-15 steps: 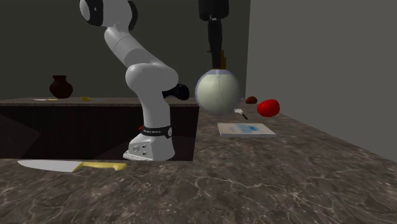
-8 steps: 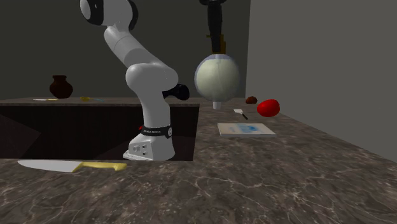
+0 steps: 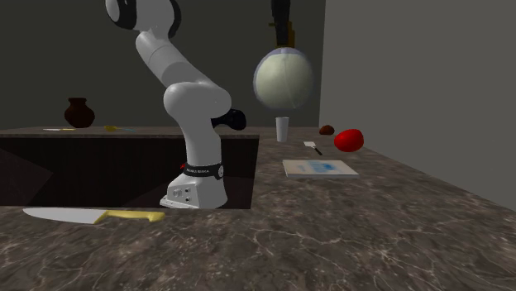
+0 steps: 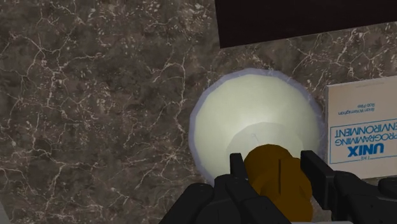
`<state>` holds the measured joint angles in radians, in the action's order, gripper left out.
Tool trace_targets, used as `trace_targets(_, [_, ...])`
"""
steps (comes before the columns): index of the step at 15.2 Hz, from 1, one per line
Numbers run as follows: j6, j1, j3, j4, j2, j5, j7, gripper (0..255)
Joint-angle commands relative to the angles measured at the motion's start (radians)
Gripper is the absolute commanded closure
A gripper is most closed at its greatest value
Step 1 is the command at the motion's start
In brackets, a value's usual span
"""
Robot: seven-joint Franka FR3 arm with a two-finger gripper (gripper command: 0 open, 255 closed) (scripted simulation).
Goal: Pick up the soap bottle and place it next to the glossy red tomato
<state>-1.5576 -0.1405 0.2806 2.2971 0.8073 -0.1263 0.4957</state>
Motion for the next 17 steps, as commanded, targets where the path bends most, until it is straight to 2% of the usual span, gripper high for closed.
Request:
trace_targets(1, [0.025,0.003,-0.003,-0.033,-0.008,0.004,0.0,255])
trace_targets(2, [0.029,0.003,-0.004,-0.039,-0.01,0.004,0.0,255])
trace_targets(9, [-0.015,0.056,-0.147,-0.043,-0.063,0.103,-0.16,255])
trace_targets(17, [-0.073,0.113,-0.299,-0.114,-0.186,0.193,-0.333,255])
